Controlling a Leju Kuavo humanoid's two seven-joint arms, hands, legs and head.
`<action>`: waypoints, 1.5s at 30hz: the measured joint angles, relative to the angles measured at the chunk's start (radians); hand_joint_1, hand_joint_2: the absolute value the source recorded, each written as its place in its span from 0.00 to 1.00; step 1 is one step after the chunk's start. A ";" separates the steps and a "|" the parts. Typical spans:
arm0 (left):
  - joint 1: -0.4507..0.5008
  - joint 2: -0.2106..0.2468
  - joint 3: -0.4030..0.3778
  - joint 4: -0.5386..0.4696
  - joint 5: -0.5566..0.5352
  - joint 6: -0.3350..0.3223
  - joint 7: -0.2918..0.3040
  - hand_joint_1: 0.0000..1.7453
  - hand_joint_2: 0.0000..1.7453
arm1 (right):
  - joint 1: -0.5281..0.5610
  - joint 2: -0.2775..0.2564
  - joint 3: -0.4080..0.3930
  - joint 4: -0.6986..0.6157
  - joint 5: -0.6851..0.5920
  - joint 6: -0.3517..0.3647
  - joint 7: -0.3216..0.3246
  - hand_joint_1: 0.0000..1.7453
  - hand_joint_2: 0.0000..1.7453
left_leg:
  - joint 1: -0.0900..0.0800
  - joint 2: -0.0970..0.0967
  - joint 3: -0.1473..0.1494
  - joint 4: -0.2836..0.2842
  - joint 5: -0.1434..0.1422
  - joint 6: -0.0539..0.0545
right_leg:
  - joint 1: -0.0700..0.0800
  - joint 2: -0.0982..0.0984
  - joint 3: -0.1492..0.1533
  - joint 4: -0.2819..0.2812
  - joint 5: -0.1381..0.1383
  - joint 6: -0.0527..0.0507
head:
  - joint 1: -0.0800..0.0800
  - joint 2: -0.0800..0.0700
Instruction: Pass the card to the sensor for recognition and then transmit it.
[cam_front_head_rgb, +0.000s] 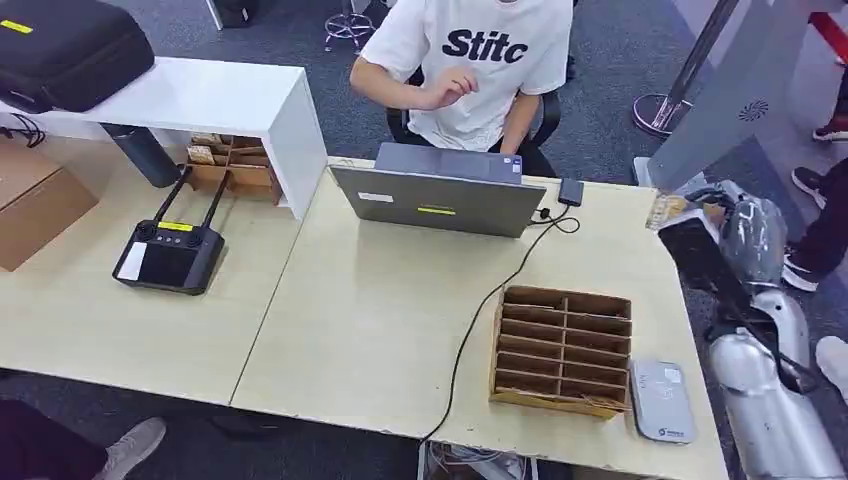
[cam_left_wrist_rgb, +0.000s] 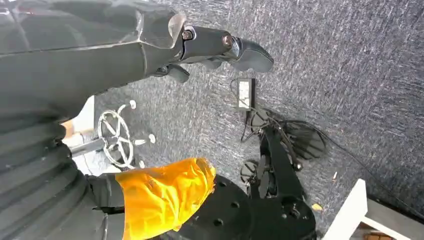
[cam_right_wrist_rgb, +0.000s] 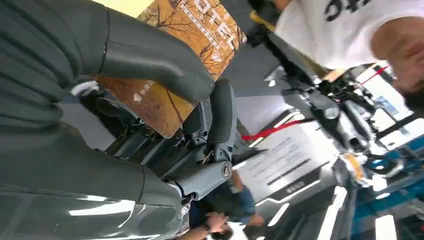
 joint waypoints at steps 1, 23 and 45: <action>0.007 0.000 -0.013 -0.010 0.013 0.010 0.007 0.00 1.00 | 0.028 0.000 -0.023 -0.008 -0.004 -0.002 -0.002 1.00 1.00 | 0.000 0.000 0.000 0.000 0.000 0.000 | 0.000 0.000 0.000 0.000 0.000 0.000 | 0.000 0.000; 0.109 -0.005 -0.191 -0.147 0.149 0.137 0.067 0.00 1.00 | 0.393 0.042 -0.294 -0.141 -0.060 0.010 0.021 1.00 1.00 | 0.000 0.001 0.000 0.000 0.000 0.000 | 0.000 0.000 0.000 0.000 0.000 0.000 | 0.000 0.000; 0.133 -0.007 -0.234 -0.171 0.179 0.184 0.078 0.00 1.00 | 0.541 0.144 -0.294 -0.163 -0.020 0.073 0.042 1.00 1.00 | 0.000 0.002 -0.001 -0.001 0.000 0.000 | 0.000 0.000 0.000 0.000 0.000 0.000 | 0.000 0.000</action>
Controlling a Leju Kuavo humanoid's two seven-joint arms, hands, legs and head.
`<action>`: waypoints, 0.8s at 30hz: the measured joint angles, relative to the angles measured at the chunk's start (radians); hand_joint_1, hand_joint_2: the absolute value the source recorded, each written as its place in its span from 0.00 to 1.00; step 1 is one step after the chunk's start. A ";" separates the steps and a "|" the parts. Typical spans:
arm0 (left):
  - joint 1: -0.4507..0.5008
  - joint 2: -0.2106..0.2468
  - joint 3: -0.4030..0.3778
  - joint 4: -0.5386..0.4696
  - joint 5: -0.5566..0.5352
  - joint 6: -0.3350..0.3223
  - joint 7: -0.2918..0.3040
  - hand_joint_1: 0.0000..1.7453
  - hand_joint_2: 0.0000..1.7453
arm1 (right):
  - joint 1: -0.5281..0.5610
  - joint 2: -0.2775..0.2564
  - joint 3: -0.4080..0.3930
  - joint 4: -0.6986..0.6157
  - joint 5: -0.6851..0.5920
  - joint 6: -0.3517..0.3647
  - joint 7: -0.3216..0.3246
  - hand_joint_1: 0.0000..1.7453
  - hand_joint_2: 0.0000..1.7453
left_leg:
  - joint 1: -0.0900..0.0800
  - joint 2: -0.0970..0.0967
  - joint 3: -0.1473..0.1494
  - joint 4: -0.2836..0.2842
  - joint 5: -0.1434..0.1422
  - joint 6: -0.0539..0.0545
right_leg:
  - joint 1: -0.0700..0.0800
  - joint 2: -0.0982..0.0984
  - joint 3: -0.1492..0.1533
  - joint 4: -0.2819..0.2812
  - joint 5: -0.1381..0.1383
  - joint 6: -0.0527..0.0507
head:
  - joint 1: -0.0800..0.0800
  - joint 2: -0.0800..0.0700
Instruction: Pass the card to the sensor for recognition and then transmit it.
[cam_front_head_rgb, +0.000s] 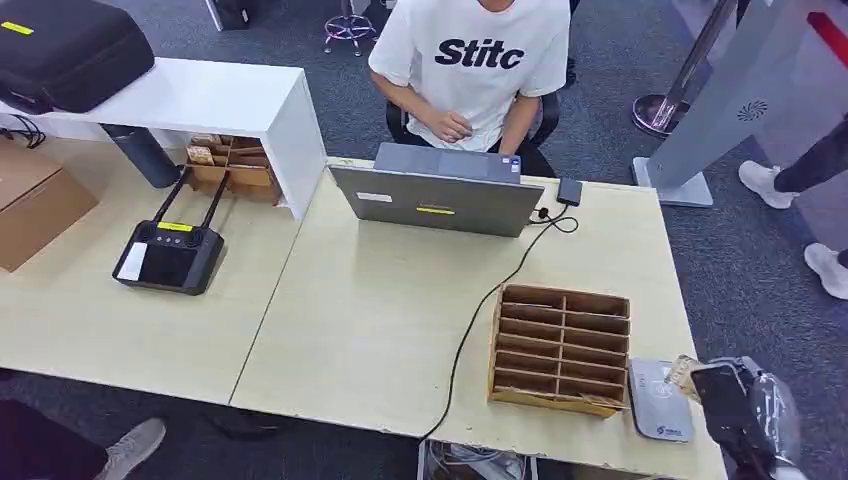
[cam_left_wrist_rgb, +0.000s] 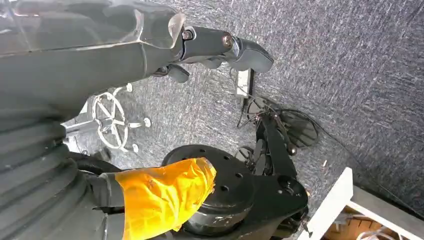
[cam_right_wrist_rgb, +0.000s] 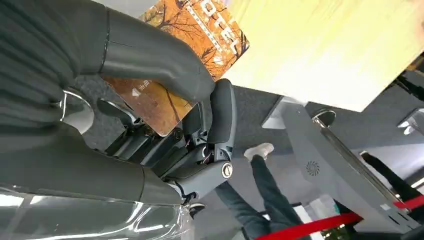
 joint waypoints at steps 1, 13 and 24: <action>0.001 0.000 0.000 0.000 0.000 0.000 0.000 0.00 1.00 | 0.001 0.003 0.001 0.000 0.000 0.000 0.001 1.00 1.00 | 0.000 0.000 0.000 0.000 0.000 0.000 | 0.000 0.000 0.000 0.000 0.000 0.000 | 0.000 0.000; 0.001 -0.001 0.000 -0.002 -0.002 0.000 0.000 0.00 1.00 | 0.011 0.023 0.010 0.011 -0.002 -0.002 0.006 1.00 1.00 | 0.000 0.000 0.000 0.000 0.000 0.000 | 0.000 0.000 0.000 0.000 0.000 0.000 | 0.000 0.000; 0.004 -0.001 0.000 -0.004 -0.010 -0.005 0.000 0.00 1.00 | 0.038 0.032 0.023 0.040 0.005 -0.023 0.014 1.00 1.00 | 0.000 0.000 0.000 0.000 0.000 0.000 | 0.000 0.000 0.000 0.000 0.000 0.000 | 0.000 0.000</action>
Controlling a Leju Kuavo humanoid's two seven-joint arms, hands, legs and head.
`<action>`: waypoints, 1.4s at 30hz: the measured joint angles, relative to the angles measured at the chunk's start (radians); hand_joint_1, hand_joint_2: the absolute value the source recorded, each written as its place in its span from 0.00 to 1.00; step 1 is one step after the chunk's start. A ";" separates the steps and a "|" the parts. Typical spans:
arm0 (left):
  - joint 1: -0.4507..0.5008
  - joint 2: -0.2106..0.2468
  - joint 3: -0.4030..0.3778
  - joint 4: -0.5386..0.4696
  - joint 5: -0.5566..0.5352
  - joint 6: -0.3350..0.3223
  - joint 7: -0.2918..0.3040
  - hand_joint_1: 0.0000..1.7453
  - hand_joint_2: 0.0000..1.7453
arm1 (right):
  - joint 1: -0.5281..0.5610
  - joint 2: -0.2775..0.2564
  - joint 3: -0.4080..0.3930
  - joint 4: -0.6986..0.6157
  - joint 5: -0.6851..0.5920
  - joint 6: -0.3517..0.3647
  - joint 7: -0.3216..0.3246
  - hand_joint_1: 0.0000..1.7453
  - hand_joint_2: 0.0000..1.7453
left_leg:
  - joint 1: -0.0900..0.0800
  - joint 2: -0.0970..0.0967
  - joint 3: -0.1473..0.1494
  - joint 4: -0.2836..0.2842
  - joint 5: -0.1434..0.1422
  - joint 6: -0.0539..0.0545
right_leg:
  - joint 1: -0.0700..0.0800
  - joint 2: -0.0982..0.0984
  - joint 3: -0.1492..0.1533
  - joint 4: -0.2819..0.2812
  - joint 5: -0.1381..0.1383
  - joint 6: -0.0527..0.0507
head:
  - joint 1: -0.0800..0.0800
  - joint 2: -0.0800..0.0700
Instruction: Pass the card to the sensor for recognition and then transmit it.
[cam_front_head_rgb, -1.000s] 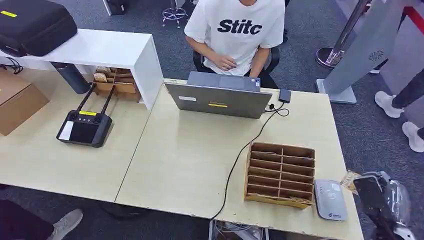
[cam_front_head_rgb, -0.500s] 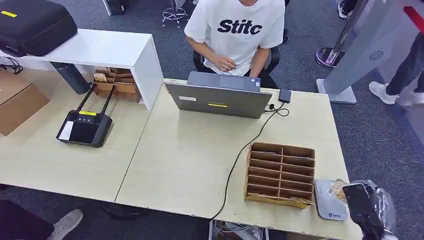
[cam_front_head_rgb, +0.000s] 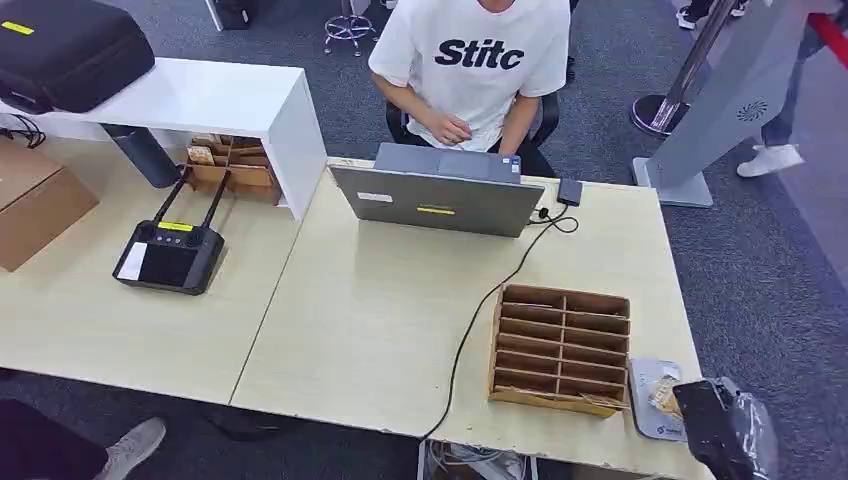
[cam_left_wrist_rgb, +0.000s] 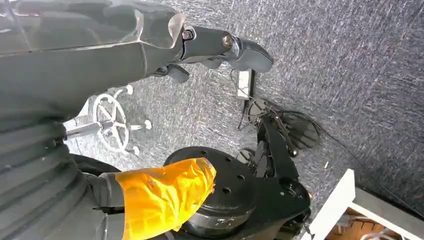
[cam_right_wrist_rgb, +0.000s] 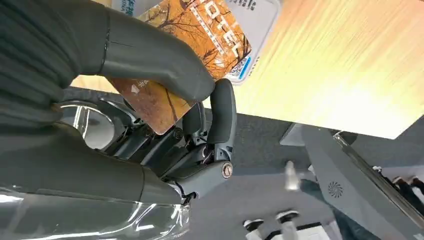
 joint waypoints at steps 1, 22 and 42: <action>0.000 0.000 0.000 -0.002 0.000 0.000 0.000 0.00 1.00 | 0.001 0.000 0.000 0.001 0.000 -0.001 0.000 1.00 1.00 | 0.000 0.000 0.000 0.000 0.000 0.000 | 0.000 0.000 0.000 0.000 0.000 0.000 | 0.000 0.000; 0.011 0.000 0.000 -0.016 -0.008 -0.002 0.004 0.00 1.00 | 0.004 0.002 -0.020 0.010 0.123 -0.039 0.045 1.00 1.00 | 0.000 0.000 0.000 0.000 0.000 0.000 | 0.000 0.000 0.000 0.000 0.000 0.000 | 0.000 0.000; 0.012 0.000 0.000 -0.021 -0.018 -0.013 0.004 0.00 1.00 | 0.004 0.002 -0.007 0.026 0.216 -0.058 0.083 1.00 1.00 | 0.000 0.000 0.000 0.000 0.000 0.000 | 0.000 0.000 0.000 0.000 0.000 0.000 | 0.000 0.000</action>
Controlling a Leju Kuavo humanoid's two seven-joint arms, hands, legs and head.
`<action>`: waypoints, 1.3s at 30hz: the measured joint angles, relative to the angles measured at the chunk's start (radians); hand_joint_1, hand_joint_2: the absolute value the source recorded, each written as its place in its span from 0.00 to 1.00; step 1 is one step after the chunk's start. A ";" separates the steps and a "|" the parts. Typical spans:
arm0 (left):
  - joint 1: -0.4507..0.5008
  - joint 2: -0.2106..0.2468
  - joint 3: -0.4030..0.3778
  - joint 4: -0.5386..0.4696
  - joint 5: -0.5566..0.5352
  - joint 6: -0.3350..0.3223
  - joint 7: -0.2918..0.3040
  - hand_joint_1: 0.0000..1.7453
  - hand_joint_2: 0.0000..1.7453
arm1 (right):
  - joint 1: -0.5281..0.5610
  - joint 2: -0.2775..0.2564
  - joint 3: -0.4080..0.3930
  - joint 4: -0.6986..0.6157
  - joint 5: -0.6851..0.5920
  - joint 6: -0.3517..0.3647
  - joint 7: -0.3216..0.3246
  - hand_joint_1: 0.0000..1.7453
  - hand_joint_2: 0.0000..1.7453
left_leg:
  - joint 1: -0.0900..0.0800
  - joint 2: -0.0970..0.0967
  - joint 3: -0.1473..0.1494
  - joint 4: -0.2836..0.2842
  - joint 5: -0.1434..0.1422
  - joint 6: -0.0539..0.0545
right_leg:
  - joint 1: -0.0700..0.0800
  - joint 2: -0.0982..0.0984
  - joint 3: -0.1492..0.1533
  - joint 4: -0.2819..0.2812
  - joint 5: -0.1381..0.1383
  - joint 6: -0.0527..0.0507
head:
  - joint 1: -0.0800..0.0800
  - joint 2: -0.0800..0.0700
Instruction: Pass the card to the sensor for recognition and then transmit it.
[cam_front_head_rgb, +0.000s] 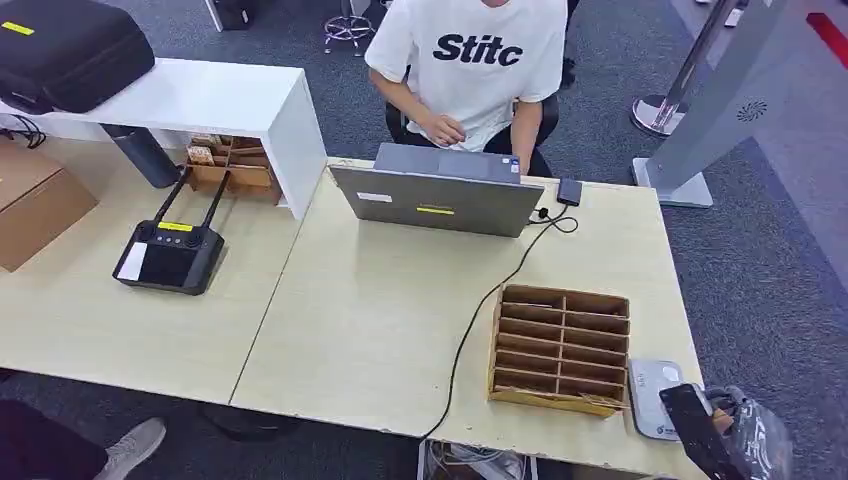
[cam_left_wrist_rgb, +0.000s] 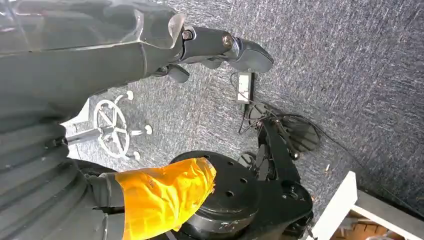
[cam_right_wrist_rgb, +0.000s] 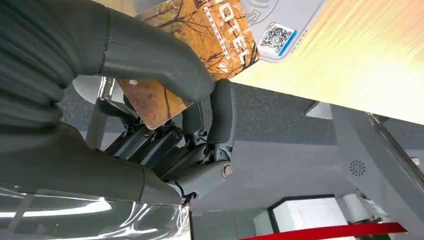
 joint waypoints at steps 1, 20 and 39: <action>0.000 0.000 0.000 0.000 0.000 0.000 0.000 0.00 1.00 | 0.000 0.000 0.001 0.000 0.000 0.000 0.000 1.00 1.00 | 0.000 0.000 0.000 0.000 0.000 0.000 | 0.000 0.000 0.000 0.000 0.000 0.000 | 0.000 0.000; 0.000 0.000 0.000 0.000 0.003 -0.001 -0.001 0.00 1.00 | -0.003 -0.005 0.003 -0.058 -0.012 -0.057 -0.027 1.00 1.00 | 0.000 0.000 0.000 0.000 0.000 0.000 | 0.000 0.000 0.000 0.000 0.000 0.000 | 0.000 0.000; -0.061 0.000 0.084 0.034 -0.109 -0.142 -0.069 0.00 1.00 | -0.349 -0.118 0.179 -0.159 0.051 -0.081 -0.076 1.00 1.00 | 0.000 0.001 0.000 0.000 0.003 0.000 | 0.000 0.001 0.000 0.001 0.003 0.001 | 0.000 0.000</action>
